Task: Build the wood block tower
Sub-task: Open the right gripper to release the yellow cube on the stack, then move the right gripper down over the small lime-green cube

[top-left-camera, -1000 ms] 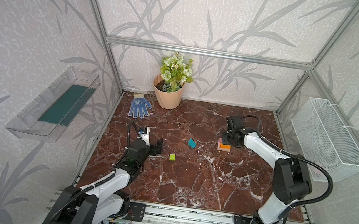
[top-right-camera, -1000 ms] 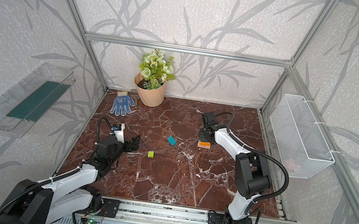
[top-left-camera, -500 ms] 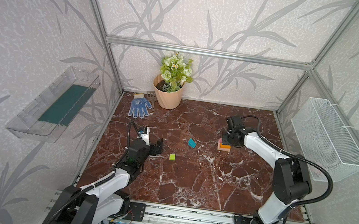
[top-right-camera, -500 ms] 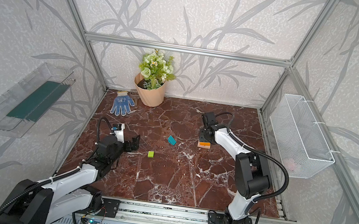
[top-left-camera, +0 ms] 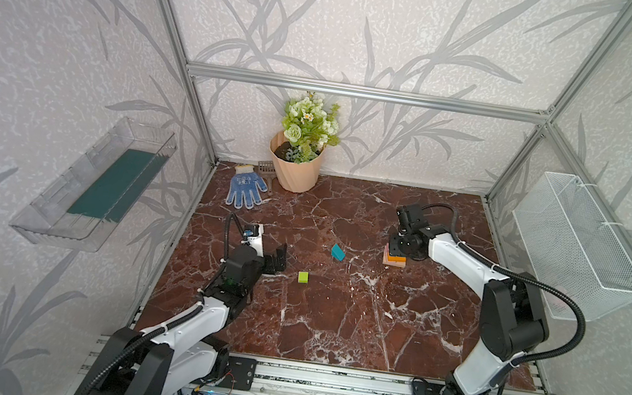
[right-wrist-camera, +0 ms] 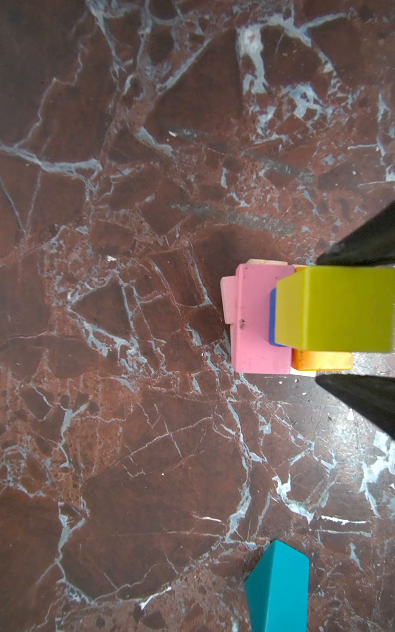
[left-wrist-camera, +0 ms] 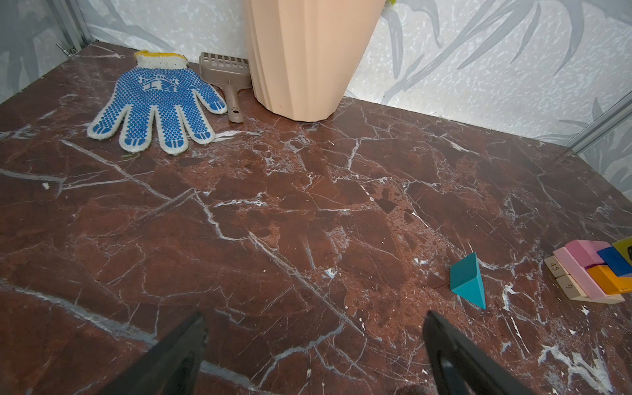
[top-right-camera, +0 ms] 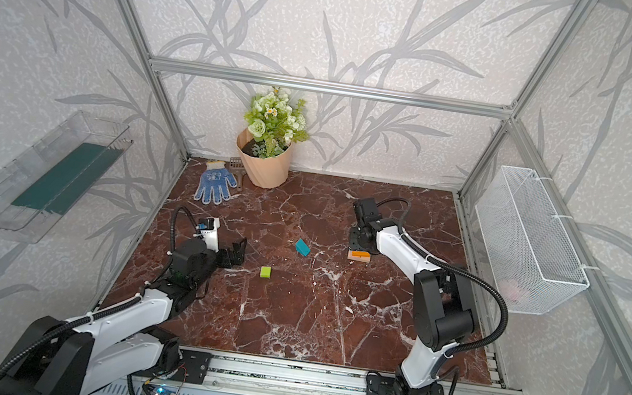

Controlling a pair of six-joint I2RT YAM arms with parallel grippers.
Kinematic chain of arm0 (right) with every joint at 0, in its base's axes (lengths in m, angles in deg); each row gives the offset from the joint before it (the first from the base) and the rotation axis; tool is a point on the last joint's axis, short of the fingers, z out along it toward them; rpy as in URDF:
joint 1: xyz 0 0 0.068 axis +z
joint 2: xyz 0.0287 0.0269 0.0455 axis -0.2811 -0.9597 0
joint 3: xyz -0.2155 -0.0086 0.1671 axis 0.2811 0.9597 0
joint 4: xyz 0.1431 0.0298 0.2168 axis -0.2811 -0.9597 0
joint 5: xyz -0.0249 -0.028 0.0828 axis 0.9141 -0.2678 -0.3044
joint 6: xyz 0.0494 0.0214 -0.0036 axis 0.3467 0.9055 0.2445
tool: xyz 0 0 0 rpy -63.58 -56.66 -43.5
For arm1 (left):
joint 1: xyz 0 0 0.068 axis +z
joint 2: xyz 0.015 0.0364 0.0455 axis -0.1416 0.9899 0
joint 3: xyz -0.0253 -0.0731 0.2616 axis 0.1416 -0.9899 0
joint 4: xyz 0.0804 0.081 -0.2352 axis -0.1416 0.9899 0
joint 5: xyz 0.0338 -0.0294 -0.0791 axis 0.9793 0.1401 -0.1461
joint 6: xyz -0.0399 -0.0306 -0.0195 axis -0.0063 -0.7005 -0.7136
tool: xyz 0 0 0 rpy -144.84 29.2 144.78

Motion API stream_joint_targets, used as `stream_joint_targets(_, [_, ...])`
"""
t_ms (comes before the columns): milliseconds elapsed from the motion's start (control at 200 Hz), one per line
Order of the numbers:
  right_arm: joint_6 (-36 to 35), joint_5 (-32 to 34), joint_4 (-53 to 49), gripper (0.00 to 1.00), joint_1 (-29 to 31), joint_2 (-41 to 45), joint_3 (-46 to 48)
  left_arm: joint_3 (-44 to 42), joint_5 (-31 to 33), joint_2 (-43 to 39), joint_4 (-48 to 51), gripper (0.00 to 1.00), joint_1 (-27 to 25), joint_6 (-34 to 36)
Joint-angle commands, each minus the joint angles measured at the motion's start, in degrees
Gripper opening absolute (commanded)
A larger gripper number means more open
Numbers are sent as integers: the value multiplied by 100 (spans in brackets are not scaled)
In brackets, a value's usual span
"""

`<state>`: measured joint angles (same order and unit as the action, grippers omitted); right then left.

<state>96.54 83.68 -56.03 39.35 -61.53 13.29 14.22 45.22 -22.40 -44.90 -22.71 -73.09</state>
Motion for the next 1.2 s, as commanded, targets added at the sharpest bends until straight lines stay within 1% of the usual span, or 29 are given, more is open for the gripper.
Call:
stream_joint_targets(0, [-11,85,-161,46,35,170,-25,141,24,-5,-61,99,-17,42])
stream_joint_targets(135, [-20,85,-164,43,46,182,-30,140,28,-5,-61,100,-13,47])
stream_joint_targets(400, [-20,166,-206,44,47,176,-47,148,33,-5,-59,100,-13,47])
stream_joint_targets(490, [-11,244,-286,50,53,200,-78,146,20,-5,-63,99,-13,49])
stream_joint_targets(580, [2,357,-368,53,61,271,-60,156,19,-5,-62,100,-14,45])
stream_joint_targets(690, [39,578,-375,59,137,852,131,153,37,1,-60,99,-12,47])
stream_joint_targets(810, [121,840,-270,65,360,1597,464,164,145,4,-49,100,-16,13])
stream_joint_targets(920, [279,882,-9,68,704,2372,805,164,475,38,-42,99,-12,-99])
stream_joint_targets(990, [399,706,398,69,1018,2832,1108,186,728,48,40,99,-9,-184])
stream_joint_targets(1055, [524,578,904,70,1449,3112,1386,212,934,55,101,99,-3,-255])
stream_joint_targets(1125, [581,678,1320,71,2061,3081,1514,234,1089,66,156,99,-7,-319])
stream_joint_targets(1195, [629,826,1395,71,2669,2668,1278,227,1218,47,192,99,4,-372])
